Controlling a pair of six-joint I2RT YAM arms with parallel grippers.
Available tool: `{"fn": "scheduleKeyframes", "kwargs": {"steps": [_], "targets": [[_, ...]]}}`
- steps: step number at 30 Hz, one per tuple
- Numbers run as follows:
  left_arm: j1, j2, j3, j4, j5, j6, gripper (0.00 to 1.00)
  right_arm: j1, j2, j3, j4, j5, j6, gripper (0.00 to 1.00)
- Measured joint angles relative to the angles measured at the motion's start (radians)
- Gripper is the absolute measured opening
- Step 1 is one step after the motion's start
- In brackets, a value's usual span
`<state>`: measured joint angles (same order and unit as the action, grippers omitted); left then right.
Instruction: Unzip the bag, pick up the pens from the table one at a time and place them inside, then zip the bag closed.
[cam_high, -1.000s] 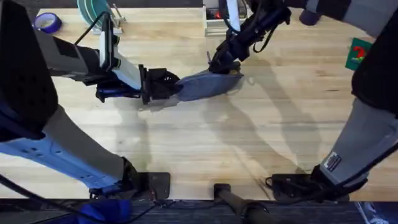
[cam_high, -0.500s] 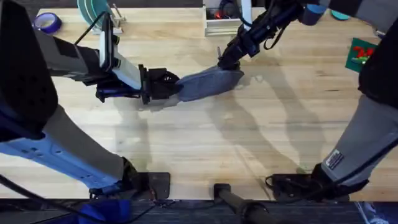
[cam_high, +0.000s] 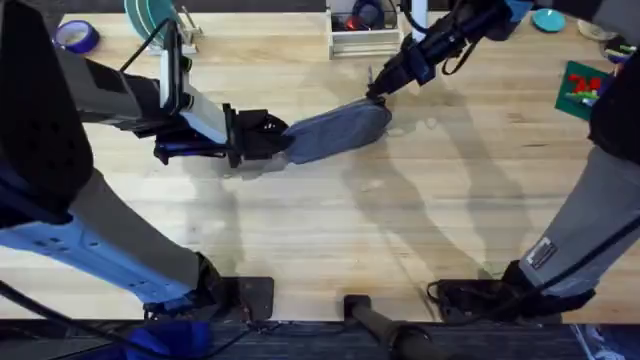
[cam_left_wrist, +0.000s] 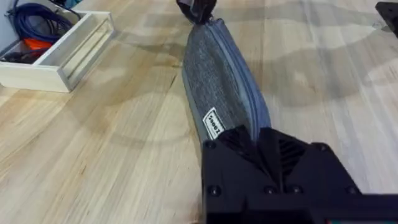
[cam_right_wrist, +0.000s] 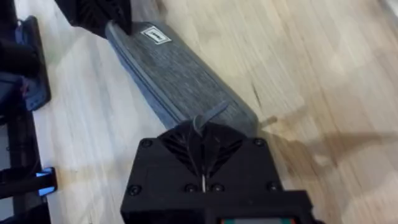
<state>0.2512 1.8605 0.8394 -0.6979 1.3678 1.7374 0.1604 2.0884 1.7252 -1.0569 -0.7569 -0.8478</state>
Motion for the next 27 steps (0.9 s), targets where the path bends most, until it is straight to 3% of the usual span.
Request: {"fn": "scheduleKeyframes", "kwargs": {"steps": [9,27], "targets": [[0.000,0.000,0.000,0.011,0.000,0.000,0.042,-0.046,0.000,0.000,-0.038,0.071,-0.001,0.033],[0.000,0.000,0.000,0.018,0.000,0.000,0.042,-0.047,0.000,0.000,-0.041,0.133,-0.001,0.033]]}}
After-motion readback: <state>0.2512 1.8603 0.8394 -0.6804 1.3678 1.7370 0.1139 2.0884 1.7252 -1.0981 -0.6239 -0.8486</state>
